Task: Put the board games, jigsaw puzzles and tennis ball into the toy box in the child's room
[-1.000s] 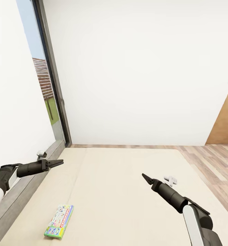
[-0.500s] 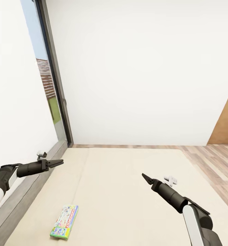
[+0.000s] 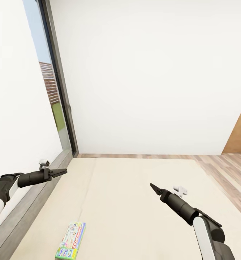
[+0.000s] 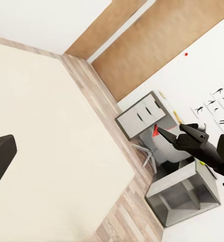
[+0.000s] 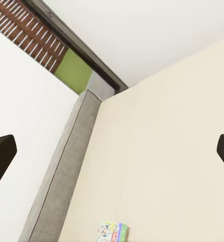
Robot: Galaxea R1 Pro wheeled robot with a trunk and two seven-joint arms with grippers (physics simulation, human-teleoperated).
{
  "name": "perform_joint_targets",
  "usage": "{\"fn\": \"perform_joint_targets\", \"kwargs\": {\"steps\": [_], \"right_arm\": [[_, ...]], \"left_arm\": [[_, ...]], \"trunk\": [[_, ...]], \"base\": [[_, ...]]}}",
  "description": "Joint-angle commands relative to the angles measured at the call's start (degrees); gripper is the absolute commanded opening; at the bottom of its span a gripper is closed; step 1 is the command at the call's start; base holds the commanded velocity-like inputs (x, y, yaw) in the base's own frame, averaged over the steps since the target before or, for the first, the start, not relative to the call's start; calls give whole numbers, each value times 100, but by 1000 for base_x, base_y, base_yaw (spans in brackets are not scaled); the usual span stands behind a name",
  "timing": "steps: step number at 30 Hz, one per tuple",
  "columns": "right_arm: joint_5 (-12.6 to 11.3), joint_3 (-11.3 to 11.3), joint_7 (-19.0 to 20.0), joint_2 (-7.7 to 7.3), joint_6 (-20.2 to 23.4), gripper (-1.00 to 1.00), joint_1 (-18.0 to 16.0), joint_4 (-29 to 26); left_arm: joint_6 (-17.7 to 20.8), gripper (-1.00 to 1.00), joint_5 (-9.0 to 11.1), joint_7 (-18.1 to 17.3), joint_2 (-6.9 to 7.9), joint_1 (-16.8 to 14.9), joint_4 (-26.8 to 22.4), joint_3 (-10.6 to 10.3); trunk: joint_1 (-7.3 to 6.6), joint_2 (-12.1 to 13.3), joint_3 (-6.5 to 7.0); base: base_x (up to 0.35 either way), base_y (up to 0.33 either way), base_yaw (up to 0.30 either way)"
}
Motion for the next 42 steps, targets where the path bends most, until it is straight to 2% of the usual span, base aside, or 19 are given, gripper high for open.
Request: {"fn": "perform_joint_targets", "kwargs": {"steps": [1,42], "right_arm": [[-20,-17,17,7,46,100,-7,-4],[-20,-17,-11,8,38,100,-7,-2]], "left_arm": [[60,100,-6,-23,0,-5,1,5],[60,100,-6,-23,0,-5,1,5]], "trunk": [[5,-14,-14],[5,-14,-14]], "base": [[64,20,0],[8,59,0]]}}
